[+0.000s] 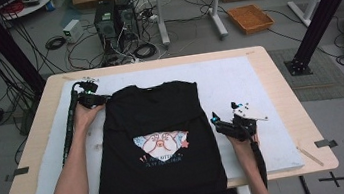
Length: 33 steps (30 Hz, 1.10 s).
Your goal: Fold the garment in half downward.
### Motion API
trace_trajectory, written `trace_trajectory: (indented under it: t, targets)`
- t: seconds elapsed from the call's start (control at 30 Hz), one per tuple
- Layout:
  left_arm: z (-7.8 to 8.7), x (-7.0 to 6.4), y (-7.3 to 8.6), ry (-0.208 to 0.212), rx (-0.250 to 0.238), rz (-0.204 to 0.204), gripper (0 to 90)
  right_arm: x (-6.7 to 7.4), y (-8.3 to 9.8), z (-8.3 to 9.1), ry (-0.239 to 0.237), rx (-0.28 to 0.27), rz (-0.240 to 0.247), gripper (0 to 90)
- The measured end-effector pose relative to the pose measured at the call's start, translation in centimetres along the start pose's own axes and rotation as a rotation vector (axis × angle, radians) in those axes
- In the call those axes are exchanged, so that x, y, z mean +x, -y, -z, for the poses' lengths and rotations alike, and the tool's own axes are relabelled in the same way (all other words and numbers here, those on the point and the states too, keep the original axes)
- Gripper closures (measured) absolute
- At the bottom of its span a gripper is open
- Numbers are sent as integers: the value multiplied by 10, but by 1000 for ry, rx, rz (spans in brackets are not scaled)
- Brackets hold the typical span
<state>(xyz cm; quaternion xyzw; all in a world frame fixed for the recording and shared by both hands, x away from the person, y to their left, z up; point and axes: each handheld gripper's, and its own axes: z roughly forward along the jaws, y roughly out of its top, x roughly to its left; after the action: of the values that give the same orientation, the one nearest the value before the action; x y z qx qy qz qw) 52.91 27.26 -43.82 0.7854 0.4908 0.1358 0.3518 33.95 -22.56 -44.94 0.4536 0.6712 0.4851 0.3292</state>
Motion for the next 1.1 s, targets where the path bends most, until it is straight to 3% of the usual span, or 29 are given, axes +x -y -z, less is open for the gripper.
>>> trace_trajectory:
  t: [0.17,0.33,0.4,0.53,0.7,0.8,0.93,1.1]
  targets:
    - [1,2,1,14,-1,39,818,0,0,0,1,2,-2,204]
    - [0,2,1,9,1,35,817,0,0,-1,2,5,-4,208]
    - [0,1,1,3,2,31,816,0,-1,-1,-2,13,3,249]
    - [0,-1,0,-12,7,20,815,2,-2,-4,-5,44,28,250]
    - [0,-1,0,-9,5,24,815,-4,-7,-12,-53,112,-21,254]
    - [0,-1,0,-7,6,27,816,-8,-18,-17,-89,125,-31,331]
    - [0,-1,0,-11,7,19,816,-12,-44,-30,-139,154,-31,359]
    - [0,-3,0,-23,9,8,817,-19,-75,-59,-158,199,-34,360]
